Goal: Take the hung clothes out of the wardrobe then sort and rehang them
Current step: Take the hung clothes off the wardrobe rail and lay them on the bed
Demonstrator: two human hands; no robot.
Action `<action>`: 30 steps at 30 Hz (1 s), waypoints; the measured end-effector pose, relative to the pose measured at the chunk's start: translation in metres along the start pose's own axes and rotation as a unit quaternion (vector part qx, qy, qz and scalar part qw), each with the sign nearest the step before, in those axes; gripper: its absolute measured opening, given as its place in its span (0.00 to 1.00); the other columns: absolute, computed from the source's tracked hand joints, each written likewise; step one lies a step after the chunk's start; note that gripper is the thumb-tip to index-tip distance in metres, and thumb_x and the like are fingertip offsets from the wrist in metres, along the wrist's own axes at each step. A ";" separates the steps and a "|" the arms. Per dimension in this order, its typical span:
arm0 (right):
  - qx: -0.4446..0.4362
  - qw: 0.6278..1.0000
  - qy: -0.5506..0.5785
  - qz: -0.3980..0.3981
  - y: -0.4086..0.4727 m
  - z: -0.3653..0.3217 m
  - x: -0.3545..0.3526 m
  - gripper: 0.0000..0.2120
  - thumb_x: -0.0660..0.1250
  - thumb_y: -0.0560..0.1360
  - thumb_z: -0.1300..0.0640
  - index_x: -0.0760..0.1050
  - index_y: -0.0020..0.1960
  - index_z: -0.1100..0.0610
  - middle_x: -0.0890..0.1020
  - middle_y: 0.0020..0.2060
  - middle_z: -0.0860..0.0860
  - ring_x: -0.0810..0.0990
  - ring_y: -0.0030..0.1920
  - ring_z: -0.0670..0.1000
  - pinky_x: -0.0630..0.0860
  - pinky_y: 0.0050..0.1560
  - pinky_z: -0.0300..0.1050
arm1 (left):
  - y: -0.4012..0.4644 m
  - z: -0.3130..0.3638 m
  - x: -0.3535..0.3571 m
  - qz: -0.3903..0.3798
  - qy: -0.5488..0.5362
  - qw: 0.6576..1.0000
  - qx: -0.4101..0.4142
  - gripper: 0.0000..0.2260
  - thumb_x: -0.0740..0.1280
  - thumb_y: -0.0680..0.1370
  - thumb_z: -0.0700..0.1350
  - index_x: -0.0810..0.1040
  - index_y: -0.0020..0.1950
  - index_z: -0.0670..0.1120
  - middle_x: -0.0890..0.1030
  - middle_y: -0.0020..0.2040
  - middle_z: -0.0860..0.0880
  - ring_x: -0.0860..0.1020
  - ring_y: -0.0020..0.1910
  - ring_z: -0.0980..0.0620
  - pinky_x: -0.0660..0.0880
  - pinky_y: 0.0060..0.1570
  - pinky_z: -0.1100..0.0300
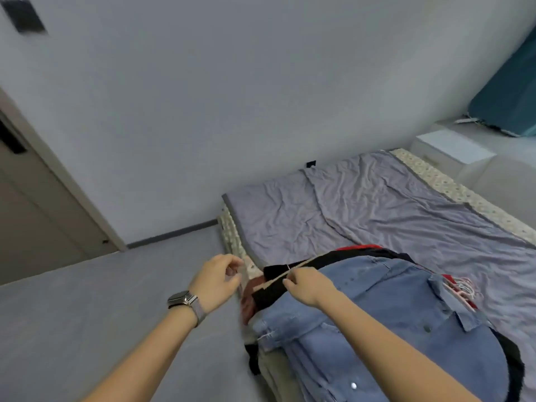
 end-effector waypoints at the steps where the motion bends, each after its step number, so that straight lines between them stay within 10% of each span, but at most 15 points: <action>1: -0.031 0.999 -0.001 0.006 -0.001 -0.034 0.003 0.15 0.56 0.80 0.47 0.73 0.50 0.59 0.80 0.50 0.57 0.78 0.51 0.58 0.73 0.46 0.49 | -0.014 -0.020 -0.017 0.016 -0.007 1.000 -0.019 0.10 0.66 0.74 0.42 0.74 0.49 0.57 0.76 0.49 0.54 0.76 0.46 0.58 0.72 0.49 0.63; 11: -0.313 0.945 -0.061 -0.076 -0.050 -0.388 0.125 0.15 0.57 0.80 0.51 0.76 0.58 0.58 0.81 0.56 0.56 0.78 0.55 0.57 0.76 0.55 0.53 | -0.261 -0.225 -0.188 0.180 -0.011 0.950 -0.256 0.13 0.65 0.72 0.39 0.77 0.55 0.48 0.76 0.49 0.52 0.76 0.45 0.54 0.74 0.54 0.59; 30: -0.613 0.708 -0.177 -0.302 -0.230 -0.761 0.399 0.12 0.60 0.78 0.56 0.80 0.56 0.53 0.82 0.55 0.51 0.79 0.55 0.52 0.74 0.56 0.41 | -0.689 -0.385 -0.277 0.436 -0.042 0.655 -0.616 0.08 0.68 0.73 0.44 0.77 0.52 0.51 0.77 0.45 0.53 0.77 0.43 0.54 0.76 0.51 0.59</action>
Point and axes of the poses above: each hand's wrist, its own y-axis towards the middle knuckle, its own x-axis out of the palm, z = x × y, the point moved 6 cm from there along y, towards the middle knuckle
